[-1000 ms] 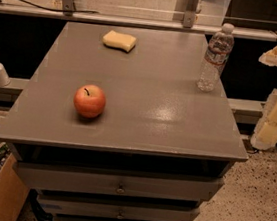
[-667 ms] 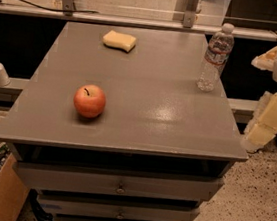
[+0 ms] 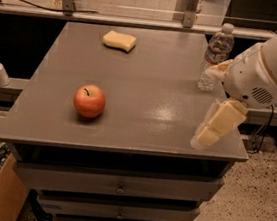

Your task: Move apple near sponge

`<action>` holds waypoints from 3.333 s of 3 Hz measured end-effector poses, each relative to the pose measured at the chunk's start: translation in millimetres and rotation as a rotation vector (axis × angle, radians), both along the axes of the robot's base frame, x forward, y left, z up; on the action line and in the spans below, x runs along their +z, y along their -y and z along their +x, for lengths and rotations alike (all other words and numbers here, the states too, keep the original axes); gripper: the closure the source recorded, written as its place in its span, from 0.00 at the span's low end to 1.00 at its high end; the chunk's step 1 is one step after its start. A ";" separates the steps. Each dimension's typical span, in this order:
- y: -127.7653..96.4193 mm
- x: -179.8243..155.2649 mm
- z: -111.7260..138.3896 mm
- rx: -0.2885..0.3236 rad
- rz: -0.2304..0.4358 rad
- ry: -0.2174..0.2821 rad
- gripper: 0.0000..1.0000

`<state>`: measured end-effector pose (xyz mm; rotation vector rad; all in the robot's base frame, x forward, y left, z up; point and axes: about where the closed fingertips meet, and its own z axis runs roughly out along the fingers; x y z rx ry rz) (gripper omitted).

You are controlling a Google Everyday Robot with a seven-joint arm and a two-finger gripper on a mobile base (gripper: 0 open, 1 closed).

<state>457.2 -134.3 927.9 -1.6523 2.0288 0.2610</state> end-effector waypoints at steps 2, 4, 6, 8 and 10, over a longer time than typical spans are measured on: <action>-85.7 -28.9 7.7 0.114 0.202 -0.011 0.00; -87.2 -34.6 8.7 0.117 0.233 -0.010 0.00; -134.6 -55.9 30.1 0.156 0.406 0.000 0.00; -193.5 -75.5 47.7 0.165 0.545 -0.020 0.00; -242.4 -76.7 70.1 0.169 0.634 -0.022 0.00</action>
Offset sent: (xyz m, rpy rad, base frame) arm 0.0075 0.1268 -0.0503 0.3044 0.0353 0.1535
